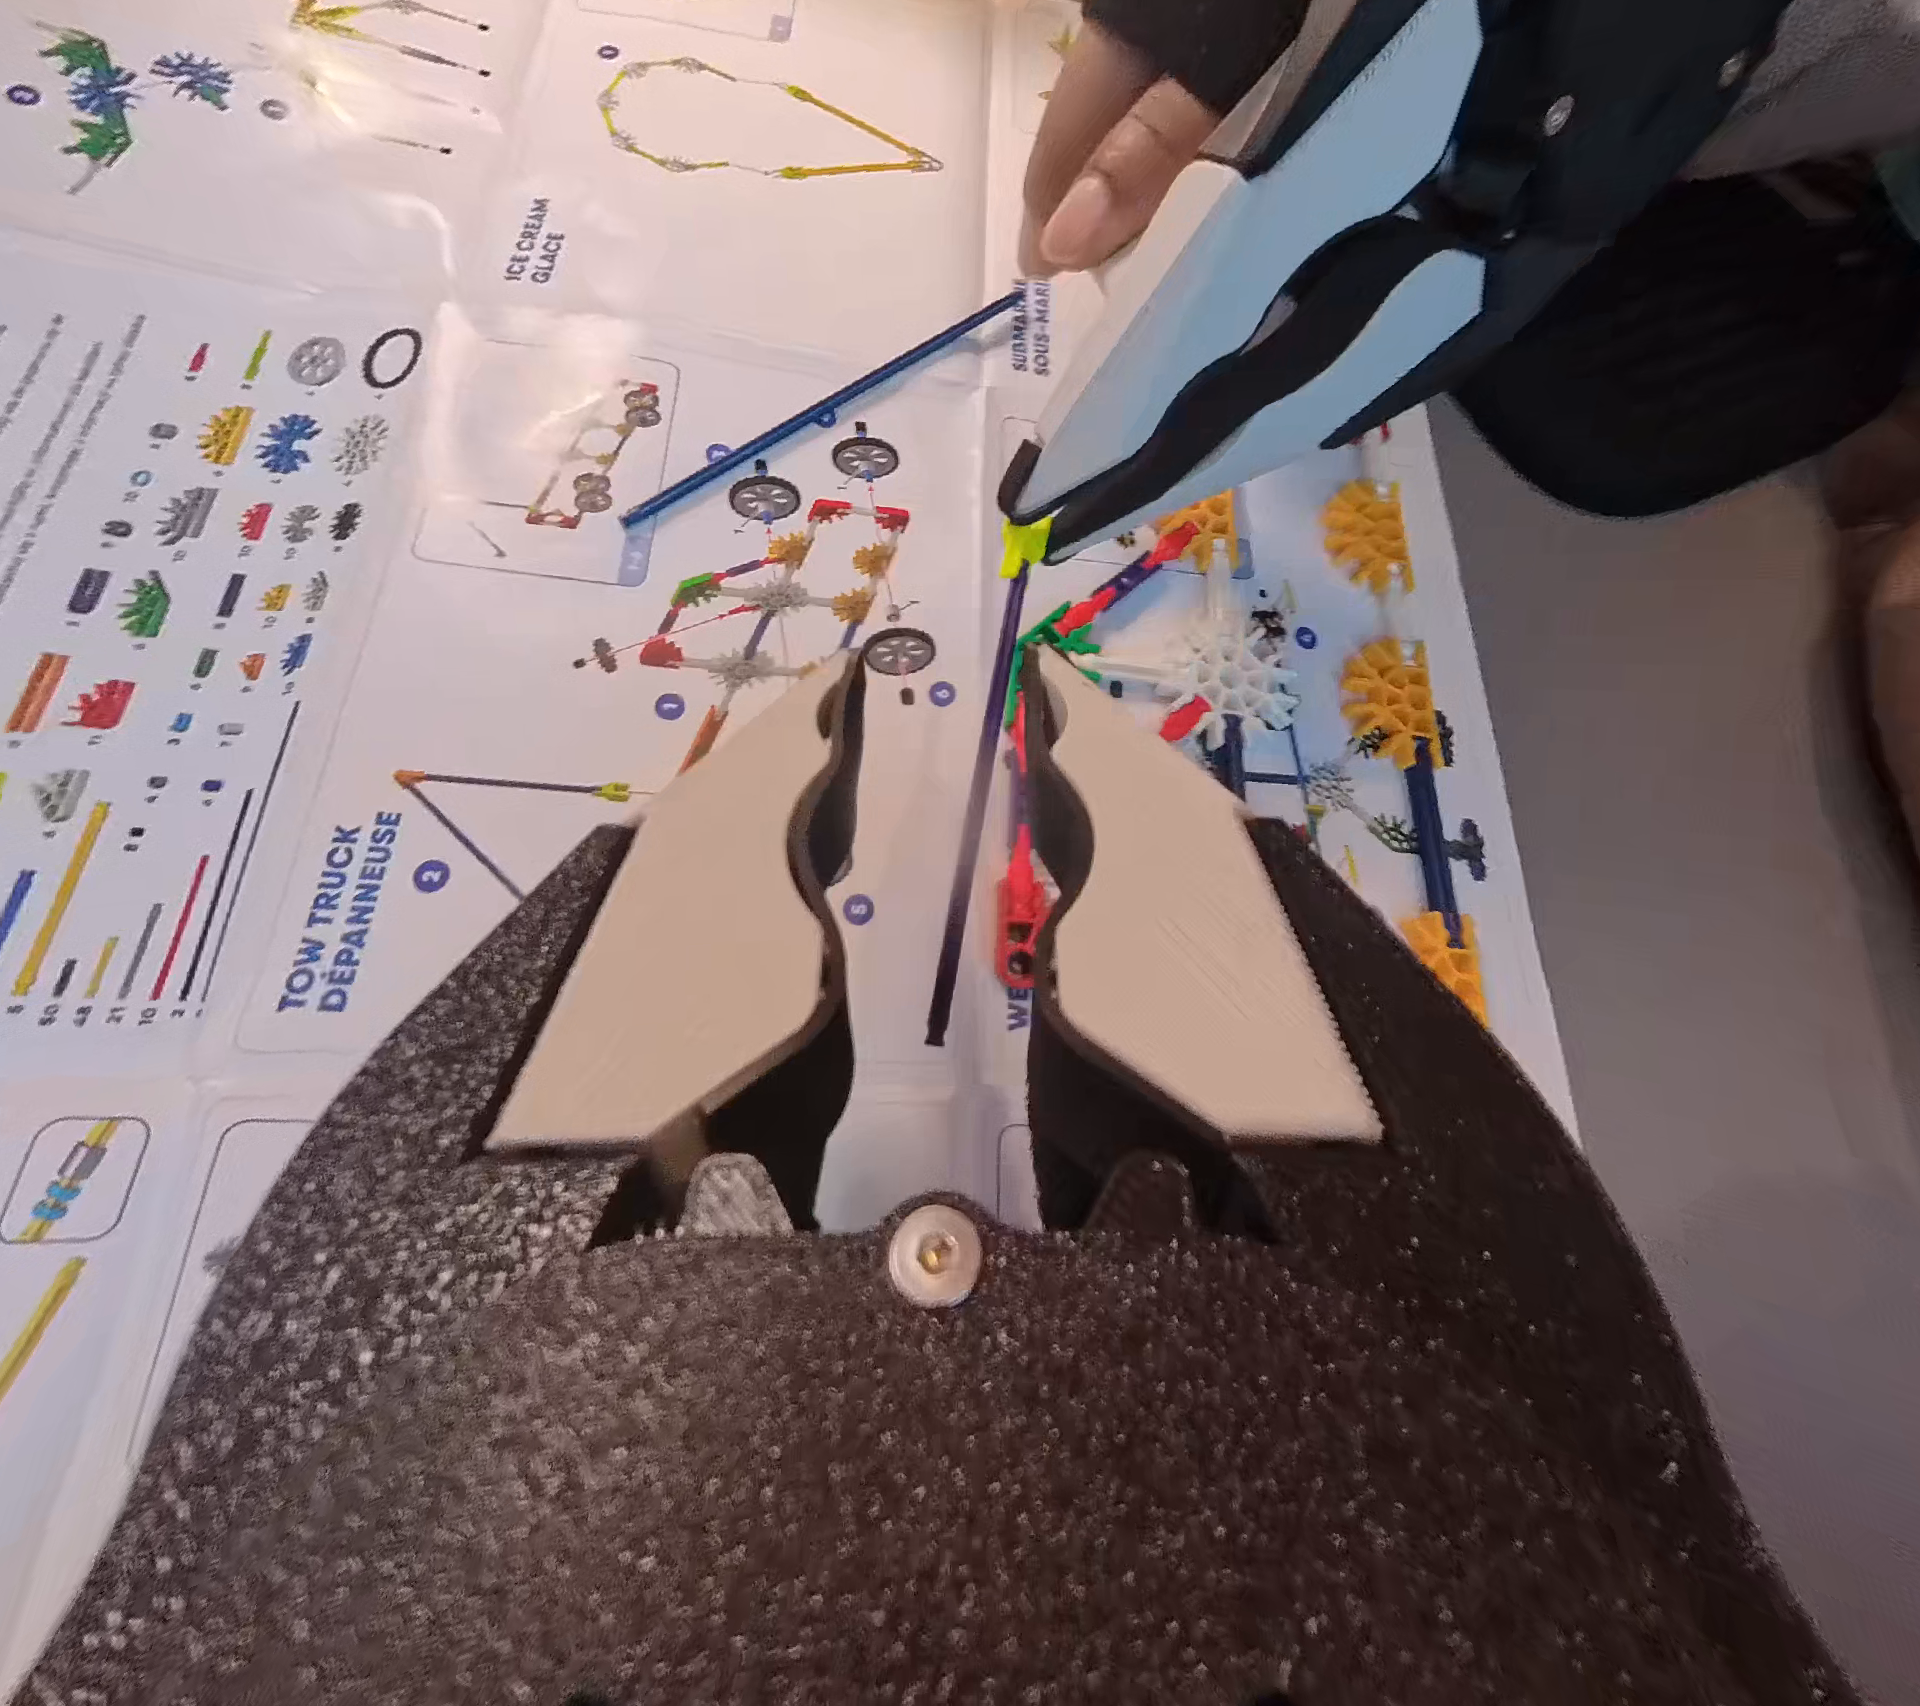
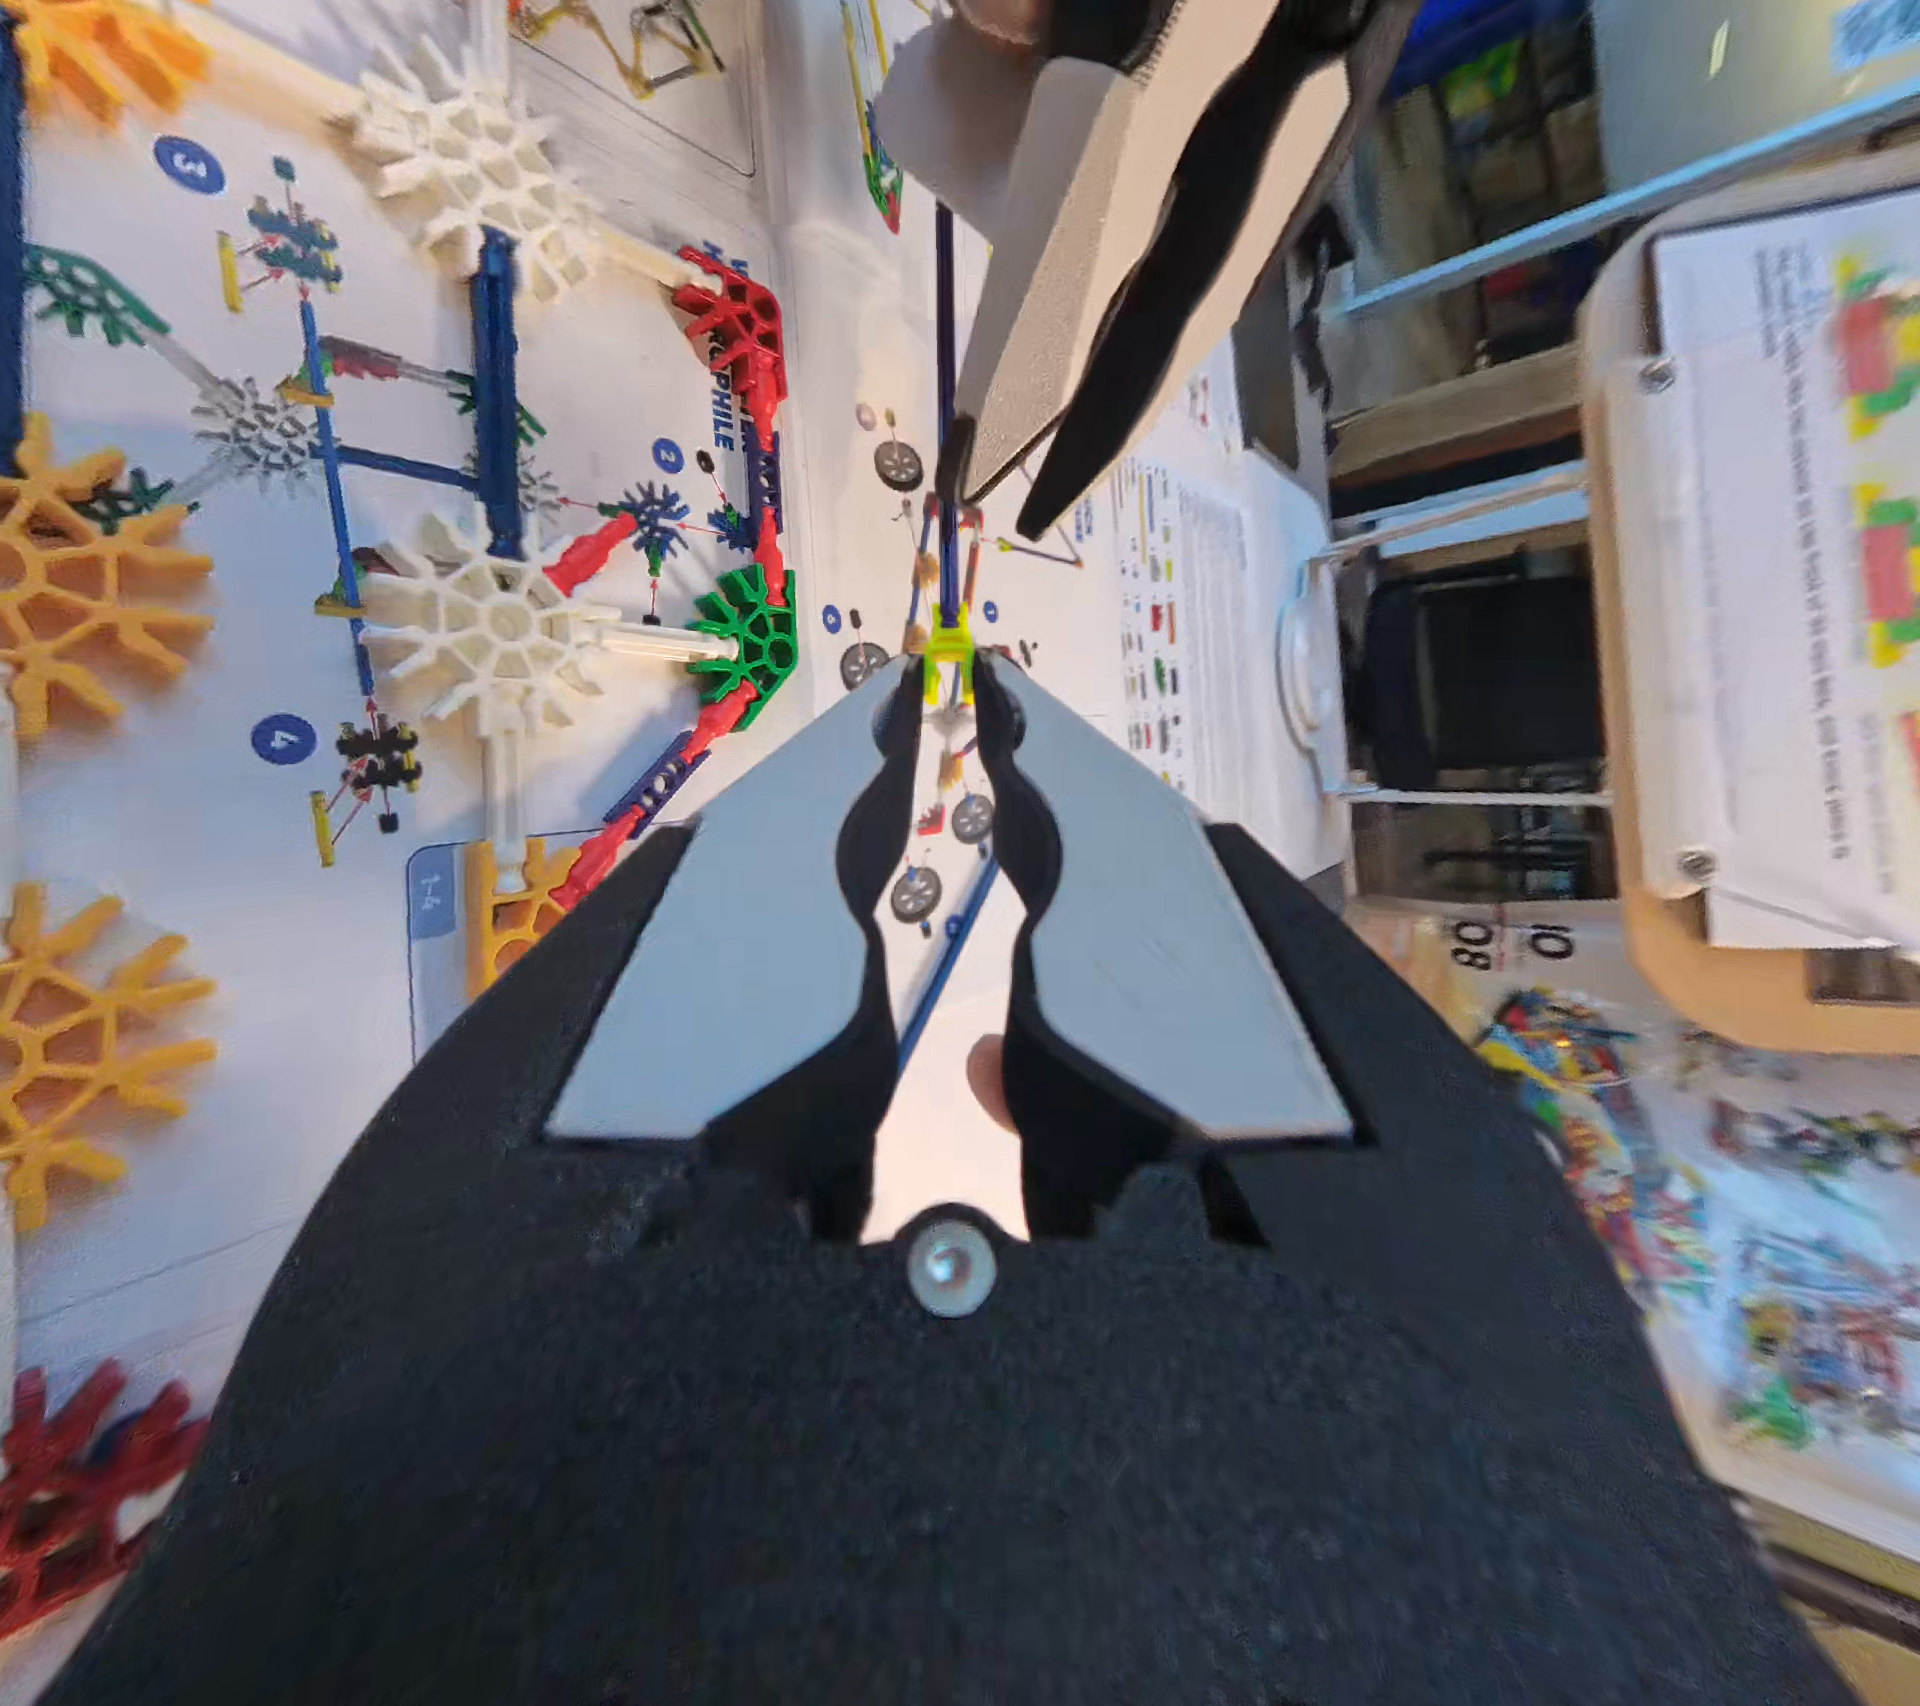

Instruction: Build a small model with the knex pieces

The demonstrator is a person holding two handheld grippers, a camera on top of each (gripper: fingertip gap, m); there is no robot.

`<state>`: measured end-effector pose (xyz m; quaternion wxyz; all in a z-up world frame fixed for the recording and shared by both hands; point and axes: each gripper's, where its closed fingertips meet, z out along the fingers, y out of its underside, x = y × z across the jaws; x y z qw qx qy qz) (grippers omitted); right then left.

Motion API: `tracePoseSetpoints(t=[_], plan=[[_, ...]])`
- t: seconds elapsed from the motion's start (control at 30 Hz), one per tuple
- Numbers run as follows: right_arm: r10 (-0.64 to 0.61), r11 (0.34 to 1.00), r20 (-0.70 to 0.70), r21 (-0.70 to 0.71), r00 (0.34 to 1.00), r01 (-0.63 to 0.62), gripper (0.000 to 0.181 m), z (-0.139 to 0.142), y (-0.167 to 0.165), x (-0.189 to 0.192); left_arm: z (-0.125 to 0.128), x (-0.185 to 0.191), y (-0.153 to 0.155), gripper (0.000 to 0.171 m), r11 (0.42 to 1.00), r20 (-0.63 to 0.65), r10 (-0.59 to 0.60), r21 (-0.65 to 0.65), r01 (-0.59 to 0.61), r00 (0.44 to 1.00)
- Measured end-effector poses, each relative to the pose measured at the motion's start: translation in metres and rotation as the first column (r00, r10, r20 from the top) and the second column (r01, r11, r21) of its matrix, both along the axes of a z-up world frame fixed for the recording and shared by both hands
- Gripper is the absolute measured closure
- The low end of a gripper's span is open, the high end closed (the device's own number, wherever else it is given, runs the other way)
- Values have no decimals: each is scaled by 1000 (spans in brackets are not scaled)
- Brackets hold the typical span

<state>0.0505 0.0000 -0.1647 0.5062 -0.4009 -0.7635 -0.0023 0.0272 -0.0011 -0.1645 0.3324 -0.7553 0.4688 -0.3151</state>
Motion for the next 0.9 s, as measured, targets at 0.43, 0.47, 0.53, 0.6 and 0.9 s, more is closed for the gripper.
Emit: tracePoseSetpoints(t=[0.43,0.47,0.53,0.6,0.9], plan=[[200,924,-33,338,979,-177,173,22,-22,-6,13,25,-26,169,994,18,-99,48,98,995],[203,926,-36,333,979,-180,173,22,-22,-5,13,25,-26,169,994,24,-97,45,96,995],[206,926,-30,328,978,-185,173,20,-22,-5,11,25,-25,169,995,25,-90,41,89,996],[215,928,-21,316,976,-197,173,17,-24,-4,8,25,-25,170,995,-1,-85,50,85,996],[168,965,-98,218,981,-144,164,25,-26,3,12,31,-29,171,982,-73,-76,167,87,994]])
